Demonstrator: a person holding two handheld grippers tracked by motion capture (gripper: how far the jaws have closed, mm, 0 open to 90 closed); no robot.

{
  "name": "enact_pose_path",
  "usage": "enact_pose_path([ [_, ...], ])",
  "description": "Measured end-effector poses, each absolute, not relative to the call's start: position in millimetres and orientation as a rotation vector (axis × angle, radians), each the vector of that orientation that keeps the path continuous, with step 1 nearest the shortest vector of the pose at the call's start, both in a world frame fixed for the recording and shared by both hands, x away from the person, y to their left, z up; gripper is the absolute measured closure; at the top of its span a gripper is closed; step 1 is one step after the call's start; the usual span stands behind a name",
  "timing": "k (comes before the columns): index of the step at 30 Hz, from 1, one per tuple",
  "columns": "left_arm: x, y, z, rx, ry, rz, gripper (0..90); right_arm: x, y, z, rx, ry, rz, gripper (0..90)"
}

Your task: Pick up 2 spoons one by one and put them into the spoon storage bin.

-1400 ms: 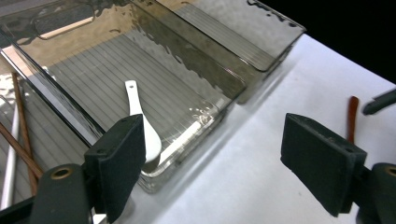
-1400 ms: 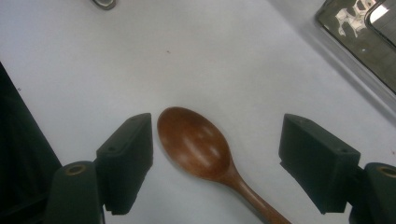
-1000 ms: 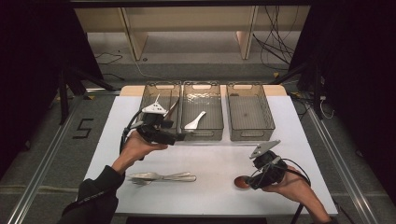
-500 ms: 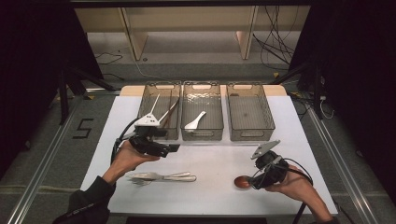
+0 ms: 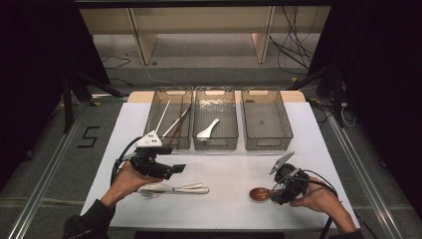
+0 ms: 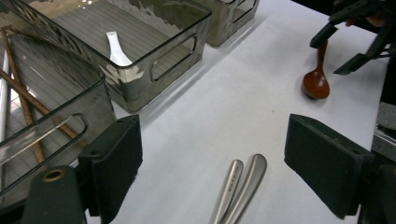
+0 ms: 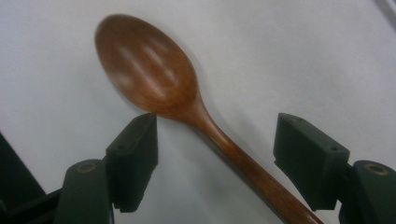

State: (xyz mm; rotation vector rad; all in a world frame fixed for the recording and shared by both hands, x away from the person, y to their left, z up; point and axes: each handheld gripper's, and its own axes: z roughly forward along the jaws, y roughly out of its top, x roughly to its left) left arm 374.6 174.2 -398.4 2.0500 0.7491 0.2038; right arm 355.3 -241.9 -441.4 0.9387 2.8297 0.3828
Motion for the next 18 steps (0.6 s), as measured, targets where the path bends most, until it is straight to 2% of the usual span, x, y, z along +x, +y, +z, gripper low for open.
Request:
enact_pose_path([
  [18,357.6,187.5,-405.5,2.005,0.774,0.214,18.2,363.8,-241.1,-452.6,0.874,2.911,0.291,46.7],
])
